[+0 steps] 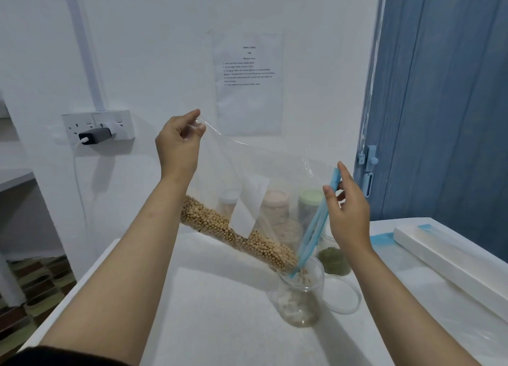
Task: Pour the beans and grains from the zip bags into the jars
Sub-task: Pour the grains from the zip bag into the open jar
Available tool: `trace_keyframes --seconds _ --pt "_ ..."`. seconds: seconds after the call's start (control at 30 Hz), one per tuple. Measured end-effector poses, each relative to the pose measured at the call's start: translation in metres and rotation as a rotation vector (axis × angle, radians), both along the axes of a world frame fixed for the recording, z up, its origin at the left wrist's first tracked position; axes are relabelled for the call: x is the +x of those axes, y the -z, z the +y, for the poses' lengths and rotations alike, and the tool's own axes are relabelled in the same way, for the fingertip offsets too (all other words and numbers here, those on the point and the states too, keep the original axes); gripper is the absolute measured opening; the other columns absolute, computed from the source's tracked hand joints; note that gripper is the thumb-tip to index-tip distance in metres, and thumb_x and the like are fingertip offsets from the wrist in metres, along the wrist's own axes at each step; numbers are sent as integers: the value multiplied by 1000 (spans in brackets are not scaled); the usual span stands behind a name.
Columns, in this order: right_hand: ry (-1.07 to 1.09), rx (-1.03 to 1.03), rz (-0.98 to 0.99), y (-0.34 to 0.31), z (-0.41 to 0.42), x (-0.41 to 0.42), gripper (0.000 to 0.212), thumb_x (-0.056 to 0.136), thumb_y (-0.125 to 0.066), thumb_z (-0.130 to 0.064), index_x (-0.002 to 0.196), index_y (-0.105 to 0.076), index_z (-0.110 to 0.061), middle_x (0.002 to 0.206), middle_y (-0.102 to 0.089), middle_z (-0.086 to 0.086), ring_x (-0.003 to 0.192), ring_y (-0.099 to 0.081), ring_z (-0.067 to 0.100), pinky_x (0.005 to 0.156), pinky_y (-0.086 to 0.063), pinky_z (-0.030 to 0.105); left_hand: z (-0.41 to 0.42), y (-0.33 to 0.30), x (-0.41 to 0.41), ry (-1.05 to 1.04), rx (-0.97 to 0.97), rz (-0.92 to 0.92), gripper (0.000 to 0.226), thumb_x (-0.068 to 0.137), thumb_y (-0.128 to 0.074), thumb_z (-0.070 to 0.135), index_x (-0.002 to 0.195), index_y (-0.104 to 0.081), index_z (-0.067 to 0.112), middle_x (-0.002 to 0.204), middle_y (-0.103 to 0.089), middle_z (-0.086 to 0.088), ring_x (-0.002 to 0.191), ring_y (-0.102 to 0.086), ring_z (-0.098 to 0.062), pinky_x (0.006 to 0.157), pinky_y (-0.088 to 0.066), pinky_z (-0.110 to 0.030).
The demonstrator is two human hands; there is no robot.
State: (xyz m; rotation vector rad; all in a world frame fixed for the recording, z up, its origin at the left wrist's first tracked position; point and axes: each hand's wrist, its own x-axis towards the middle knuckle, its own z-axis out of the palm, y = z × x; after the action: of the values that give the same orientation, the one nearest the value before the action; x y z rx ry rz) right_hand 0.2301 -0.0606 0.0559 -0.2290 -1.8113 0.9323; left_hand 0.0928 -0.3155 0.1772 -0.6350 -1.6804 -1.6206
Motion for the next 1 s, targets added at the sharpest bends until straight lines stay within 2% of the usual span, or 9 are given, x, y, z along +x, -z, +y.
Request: trace_keyframes --seconds 0.2,0.57,0.9,1.0 --pt "11 -6 11 1 2 0 52 102 -55 -27 152 -38 -32 102 -55 -5 83 -53 16 79 -54 39 2 -2 0 -8 -9 8 29 92 -67 9 120 -70 16 98 -67 2 87 -60 1 86 -46 -10" --pt "8 -29 28 5 0 2 52 102 -55 -25 151 -39 -31 103 -55 -6 79 -52 14 73 -50 28 0 -1 -1 -15 -4 14 29 91 -67 6 119 -70 14 94 -64 7 81 -58 11 83 -46 -9" --pt "5 -58 16 4 -4 5 52 102 -55 -26 151 -40 -30 107 -55 -5 80 -52 9 72 -46 19 3 1 2 -14 4 11 29 92 -66 7 120 -70 16 97 -64 3 86 -58 2 85 -45 -9" --pt "-1 -67 16 4 -5 7 52 102 -56 -26 151 -40 -30 108 -56 -4 81 -52 10 74 -48 23 4 1 2 -11 2 11 29 92 -67 8 119 -70 17 97 -64 3 85 -58 1 84 -45 -9"
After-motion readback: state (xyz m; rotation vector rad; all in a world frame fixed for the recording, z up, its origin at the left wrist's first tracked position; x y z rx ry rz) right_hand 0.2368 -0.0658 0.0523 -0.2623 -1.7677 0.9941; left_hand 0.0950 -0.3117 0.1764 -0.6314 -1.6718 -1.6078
